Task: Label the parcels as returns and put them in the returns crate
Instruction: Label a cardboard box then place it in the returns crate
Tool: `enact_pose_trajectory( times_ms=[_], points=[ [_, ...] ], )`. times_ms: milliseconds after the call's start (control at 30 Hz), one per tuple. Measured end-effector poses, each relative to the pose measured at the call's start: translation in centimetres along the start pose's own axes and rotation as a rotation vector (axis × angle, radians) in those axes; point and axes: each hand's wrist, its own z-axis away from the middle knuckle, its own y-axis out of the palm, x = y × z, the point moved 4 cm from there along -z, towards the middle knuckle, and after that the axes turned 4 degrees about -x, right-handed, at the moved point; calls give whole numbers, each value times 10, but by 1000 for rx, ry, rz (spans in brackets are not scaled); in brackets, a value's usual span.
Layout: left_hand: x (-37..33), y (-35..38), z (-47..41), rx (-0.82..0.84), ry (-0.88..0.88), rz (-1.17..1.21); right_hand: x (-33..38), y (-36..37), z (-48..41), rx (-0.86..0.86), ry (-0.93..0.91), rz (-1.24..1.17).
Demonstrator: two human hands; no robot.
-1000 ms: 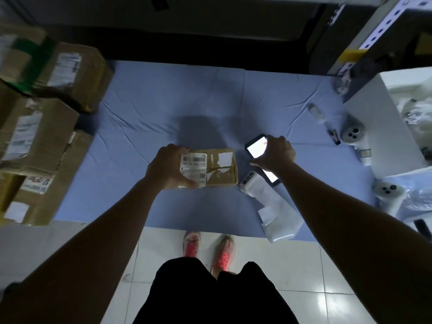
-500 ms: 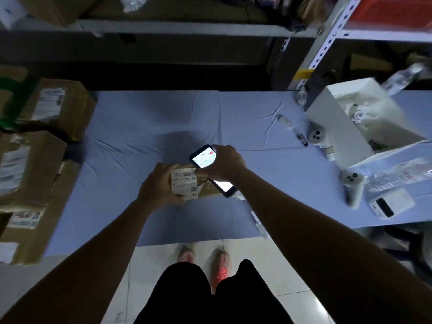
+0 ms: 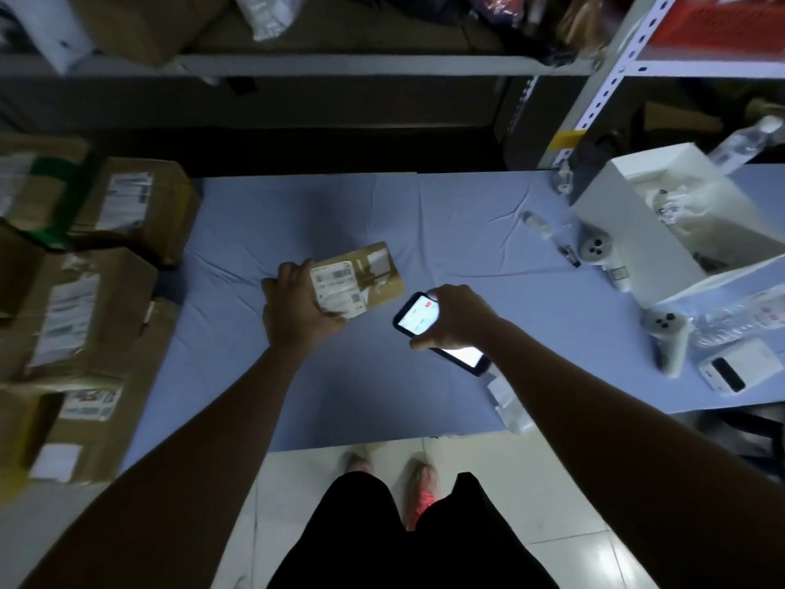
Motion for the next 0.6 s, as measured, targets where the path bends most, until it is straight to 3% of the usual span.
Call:
enact_pose_trajectory(
  times_ms=[600],
  points=[
    [2, 2, -19, -68, 28, -38, 10, -16, -2, -25, -35, -84]
  ],
)
